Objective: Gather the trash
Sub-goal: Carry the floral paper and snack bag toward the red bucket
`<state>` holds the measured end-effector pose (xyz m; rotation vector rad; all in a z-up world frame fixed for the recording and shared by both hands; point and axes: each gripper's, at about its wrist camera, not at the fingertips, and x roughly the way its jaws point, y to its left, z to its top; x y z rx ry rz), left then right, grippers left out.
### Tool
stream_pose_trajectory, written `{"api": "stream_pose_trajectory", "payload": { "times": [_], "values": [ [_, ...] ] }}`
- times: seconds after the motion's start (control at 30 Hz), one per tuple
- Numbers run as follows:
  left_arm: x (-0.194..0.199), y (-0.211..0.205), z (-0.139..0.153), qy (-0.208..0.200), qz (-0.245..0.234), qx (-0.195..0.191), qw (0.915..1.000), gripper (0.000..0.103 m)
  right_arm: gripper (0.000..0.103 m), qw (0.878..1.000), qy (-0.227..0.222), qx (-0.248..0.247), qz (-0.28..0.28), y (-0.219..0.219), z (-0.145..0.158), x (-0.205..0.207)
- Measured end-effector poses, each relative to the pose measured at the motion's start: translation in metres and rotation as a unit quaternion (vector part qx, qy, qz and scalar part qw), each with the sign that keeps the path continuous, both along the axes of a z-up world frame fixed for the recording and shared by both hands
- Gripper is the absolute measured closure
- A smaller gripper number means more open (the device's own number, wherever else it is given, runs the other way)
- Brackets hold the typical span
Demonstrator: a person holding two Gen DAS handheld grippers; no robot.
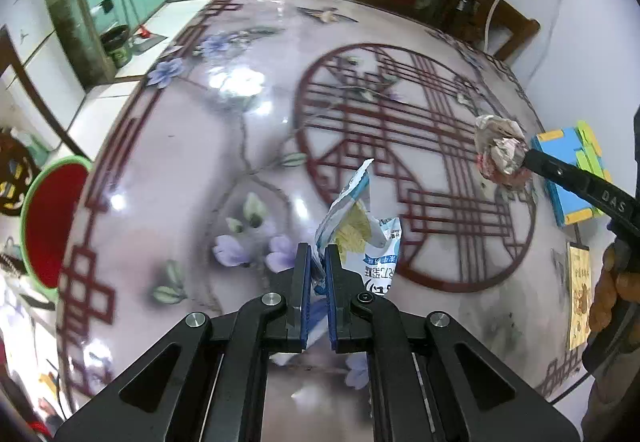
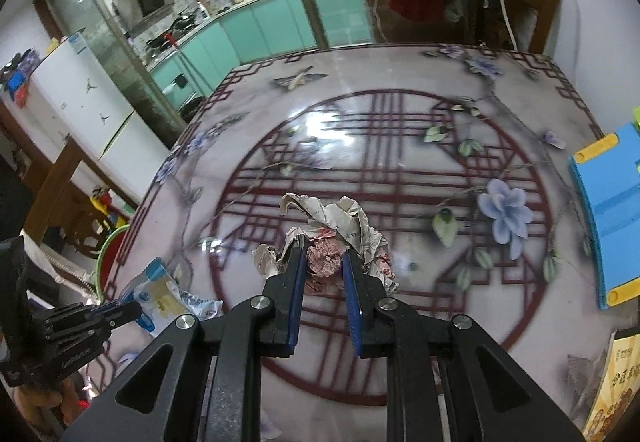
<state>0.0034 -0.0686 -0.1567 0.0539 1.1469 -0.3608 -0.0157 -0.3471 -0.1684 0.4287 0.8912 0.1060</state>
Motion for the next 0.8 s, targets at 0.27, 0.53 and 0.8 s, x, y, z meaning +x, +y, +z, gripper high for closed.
{"api": "stream_pose_trajectory", "payload": {
  "times": [0.27,0.53,0.8],
  "values": [
    [0.010,0.037,0.002,-0.004,0.034,-0.003,0.9994,0.097,0.086,1.000,-0.002,-0.005,0.021,0.026,0.007,0.007],
    [0.022,0.074,0.003,-0.007,0.056,-0.009,0.9984,0.097,0.086,1.000,0.000,-0.010,0.030,0.054,0.012,0.014],
    [0.038,0.113,0.007,-0.010,0.059,-0.014,0.9981,0.097,0.086,0.999,-0.001,-0.014,0.032,0.096,0.023,0.027]
  ]
}}
